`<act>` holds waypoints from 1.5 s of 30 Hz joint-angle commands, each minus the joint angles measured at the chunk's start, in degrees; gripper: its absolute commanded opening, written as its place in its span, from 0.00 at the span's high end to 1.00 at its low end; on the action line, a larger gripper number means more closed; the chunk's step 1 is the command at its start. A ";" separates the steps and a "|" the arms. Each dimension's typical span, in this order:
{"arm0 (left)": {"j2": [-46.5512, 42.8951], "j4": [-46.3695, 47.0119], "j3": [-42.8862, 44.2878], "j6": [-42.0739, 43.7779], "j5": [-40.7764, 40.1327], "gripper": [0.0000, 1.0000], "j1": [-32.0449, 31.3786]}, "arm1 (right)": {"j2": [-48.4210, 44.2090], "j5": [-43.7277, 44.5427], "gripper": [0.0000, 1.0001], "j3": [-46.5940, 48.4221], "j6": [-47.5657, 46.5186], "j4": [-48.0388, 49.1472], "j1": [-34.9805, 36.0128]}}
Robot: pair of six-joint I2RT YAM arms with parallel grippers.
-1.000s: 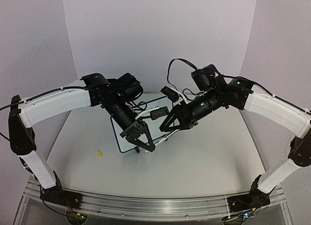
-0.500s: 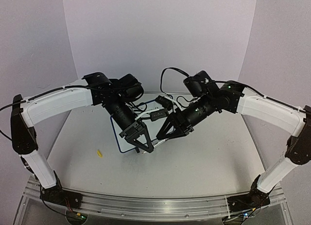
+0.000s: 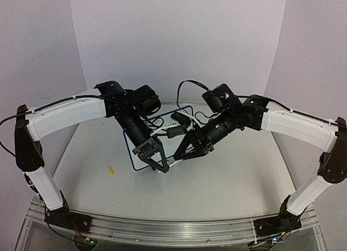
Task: Write a sentence on the whiteboard
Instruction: Pass from the left arm to the right, then hold the whiteboard at the center of the board.
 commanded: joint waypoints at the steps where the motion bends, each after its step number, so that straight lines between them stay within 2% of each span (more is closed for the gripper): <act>1: 1.63 1.44 3.20 3.02 1.00 1.00 -2.21 | 1.73 0.35 0.81 -0.47 1.99 7.89 1.09; 6: 1.84 0.66 3.56 3.63 -0.51 1.00 -2.22 | 1.00 0.79 0.99 -1.63 2.89 10.12 1.11; 8: 1.31 1.36 3.29 3.29 -1.52 1.00 -2.22 | 0.55 1.44 1.00 -2.23 2.88 10.70 1.11; 9: 0.71 2.48 2.98 2.68 -2.29 0.97 -2.22 | 0.14 2.08 1.00 -2.59 2.82 10.92 1.08; 10: -0.03 3.81 2.46 1.93 -3.25 0.91 -2.21 | -0.31 2.79 1.00 -2.94 2.74 11.07 1.05; 12: -2.34 7.64 0.54 0.18 -5.47 0.74 -2.12 | -1.59 4.36 1.00 -3.61 2.52 11.28 0.97; 15: -6.91 13.80 -3.24 -3.05 -8.77 0.39 -1.22 | -4.09 7.54 1.00 -4.87 2.19 11.46 0.31; 17: -10.43 18.96 -6.25 -5.55 -10.80 0.24 0.10 | -5.94 9.52 1.00 -6.24 2.21 11.92 -0.65; 20: -17.08 28.14 -12.67 -10.33 -13.18 0.11 2.62 | -8.92 12.34 1.00 -8.74 3.00 14.29 -1.74; 25: -27.58 45.04 -24.34 -21.39 -18.98 0.06 7.58 | -15.85 18.13 1.00 -14.15 5.05 22.64 -1.90; 30: -33.39 52.83 -27.85 -26.91 -25.77 0.05 8.71 | -22.51 25.72 1.00 -18.80 7.19 31.03 -1.67; 33: -34.27 50.77 -26.89 -27.69 -32.24 0.05 10.14 | -24.54 30.29 1.00 -20.95 6.64 33.20 -1.37; 36: -34.53 47.68 -26.31 -27.81 -34.44 0.05 14.30 | -25.28 33.34 1.00 -22.17 6.28 34.05 -1.39; 42: -32.72 41.94 -26.66 -25.11 -28.10 0.05 23.47 | -26.38 37.56 1.00 -24.69 2.37 35.05 -1.36; 45: -30.00 36.31 -24.43 -21.61 -24.16 0.05 26.60 | -25.98 35.09 1.00 -25.93 -2.27 35.58 -1.98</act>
